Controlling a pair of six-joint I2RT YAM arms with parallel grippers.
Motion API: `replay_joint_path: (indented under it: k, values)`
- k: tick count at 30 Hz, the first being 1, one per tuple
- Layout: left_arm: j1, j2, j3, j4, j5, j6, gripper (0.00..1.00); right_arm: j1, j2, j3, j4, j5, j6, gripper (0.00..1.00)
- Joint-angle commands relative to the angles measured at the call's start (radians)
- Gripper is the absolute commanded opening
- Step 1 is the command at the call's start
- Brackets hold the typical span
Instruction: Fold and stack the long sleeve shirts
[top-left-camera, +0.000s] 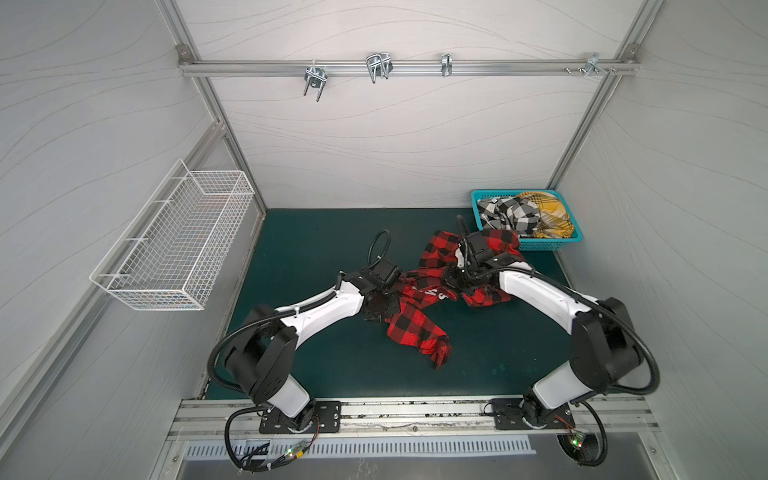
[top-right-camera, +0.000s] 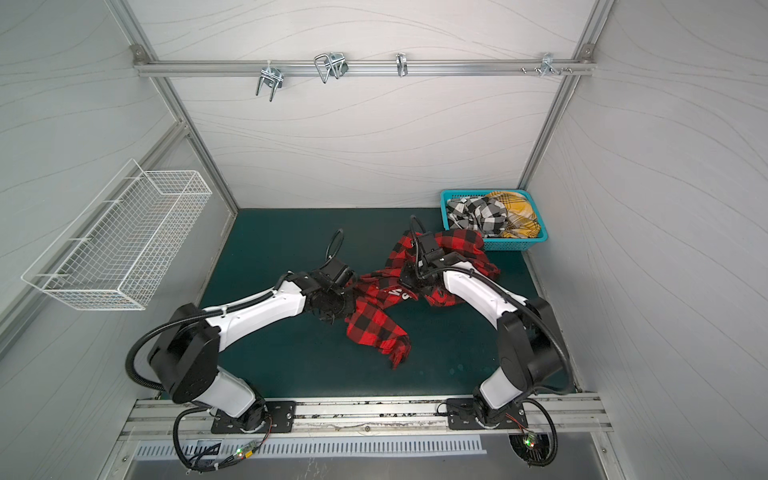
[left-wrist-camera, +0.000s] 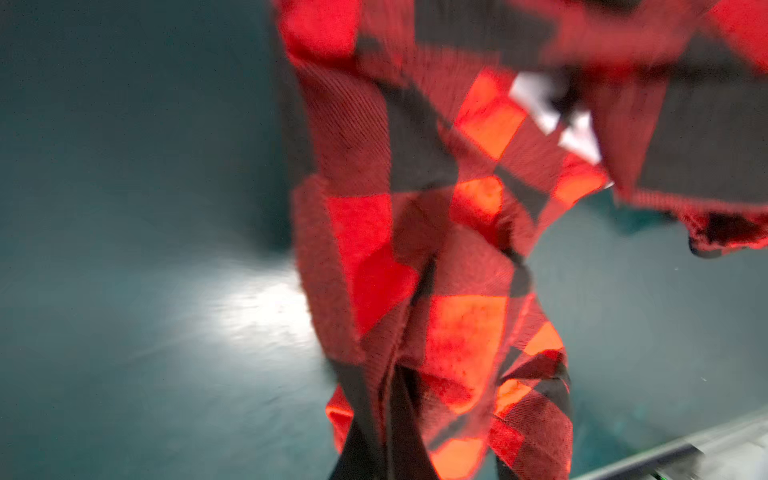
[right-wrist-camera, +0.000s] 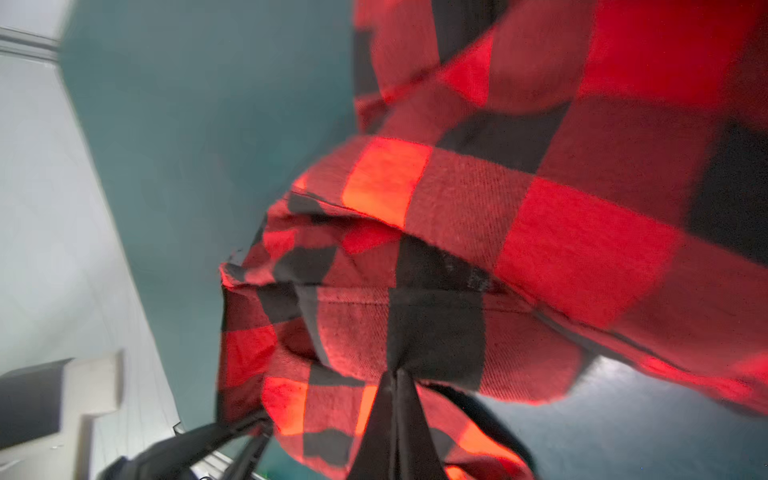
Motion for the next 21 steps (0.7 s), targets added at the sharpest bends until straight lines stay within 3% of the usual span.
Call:
replay_joint_path:
  k: [1, 4, 6, 9, 10, 12, 14, 18, 21]
  values:
    - [-0.002, -0.149, 0.094, -0.185, -0.364, 0.179, 0.00, -0.043, -0.118, 0.041, -0.196, 0.077, -0.104, 0.00]
    - [-0.002, -0.265, 0.126, -0.182, -0.535, 0.295, 0.00, -0.114, -0.195, 0.056, -0.285, 0.099, -0.171, 0.00]
    - [-0.002, -0.343, 0.126, -0.120, -0.563, 0.384, 0.00, -0.186, -0.233, 0.059, -0.342, 0.092, -0.211, 0.00]
    - [-0.002, -0.418, 0.103, -0.035, -0.378, 0.463, 0.00, -0.211, -0.272, 0.061, -0.392, 0.062, -0.261, 0.02]
    - [-0.003, -0.424, 0.100, -0.033, -0.311, 0.463, 0.00, -0.191, -0.282, 0.051, -0.389, 0.041, -0.261, 0.15]
    - [-0.003, -0.418, 0.086, -0.051, -0.184, 0.450, 0.00, -0.086, -0.302, 0.002, -0.342, 0.002, -0.239, 0.47]
    - [-0.002, -0.400, 0.057, -0.059, -0.102, 0.439, 0.00, 0.046, -0.296, -0.059, -0.273, -0.012, -0.183, 0.61]
    - [-0.003, -0.379, 0.019, -0.111, -0.161, 0.366, 0.00, 0.338, -0.184, -0.128, -0.079, 0.019, -0.045, 0.69]
    - [-0.003, -0.390, 0.015, -0.106, -0.144, 0.336, 0.00, 0.471, -0.019, -0.060, 0.000, 0.000, -0.003, 0.75]
